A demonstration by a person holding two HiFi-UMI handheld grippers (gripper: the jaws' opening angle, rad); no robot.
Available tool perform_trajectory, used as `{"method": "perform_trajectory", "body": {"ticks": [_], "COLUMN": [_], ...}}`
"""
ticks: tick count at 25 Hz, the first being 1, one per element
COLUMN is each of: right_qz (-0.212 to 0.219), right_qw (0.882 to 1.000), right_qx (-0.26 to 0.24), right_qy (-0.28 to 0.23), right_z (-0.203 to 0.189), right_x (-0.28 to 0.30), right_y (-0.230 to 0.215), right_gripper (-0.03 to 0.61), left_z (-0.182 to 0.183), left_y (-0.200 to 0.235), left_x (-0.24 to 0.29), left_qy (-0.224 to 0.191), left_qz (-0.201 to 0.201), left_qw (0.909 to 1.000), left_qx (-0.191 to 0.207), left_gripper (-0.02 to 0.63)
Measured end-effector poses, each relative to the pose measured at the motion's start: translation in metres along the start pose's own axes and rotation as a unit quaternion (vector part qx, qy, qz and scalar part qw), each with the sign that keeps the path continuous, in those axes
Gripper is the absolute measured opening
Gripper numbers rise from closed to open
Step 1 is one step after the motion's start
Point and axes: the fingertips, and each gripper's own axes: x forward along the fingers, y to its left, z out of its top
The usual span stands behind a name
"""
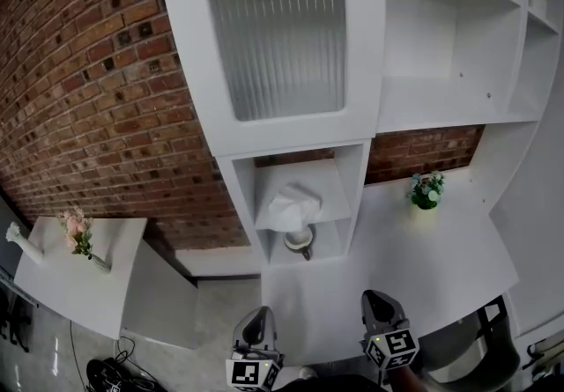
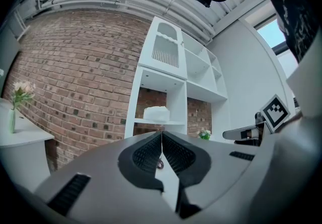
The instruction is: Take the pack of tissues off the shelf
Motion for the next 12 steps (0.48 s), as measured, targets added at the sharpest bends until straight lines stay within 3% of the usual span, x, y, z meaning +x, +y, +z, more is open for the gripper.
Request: {"method": "perform_trajectory", "body": {"ticks": [5, 12], "right_qz": [0.012, 0.068], "right_qw": [1.0, 0.997], "right_qx": [0.012, 0.005], "right_qy": [-0.017, -0.044], "right_z": [0.017, 0.055], "right_x": [0.03, 0.079], "right_y": [0.011, 0.033], "right_gripper": [0.047, 0.252], "left_z": [0.002, 0.0], "left_y": [0.023, 0.036], "left_x": [0.013, 0.025], "left_qy": [0.008, -0.002], "left_qz": [0.004, -0.017], "left_qw": [0.9999, 0.9999], "left_qx": [-0.007, -0.001], "left_gripper": [0.012, 0.012]}}
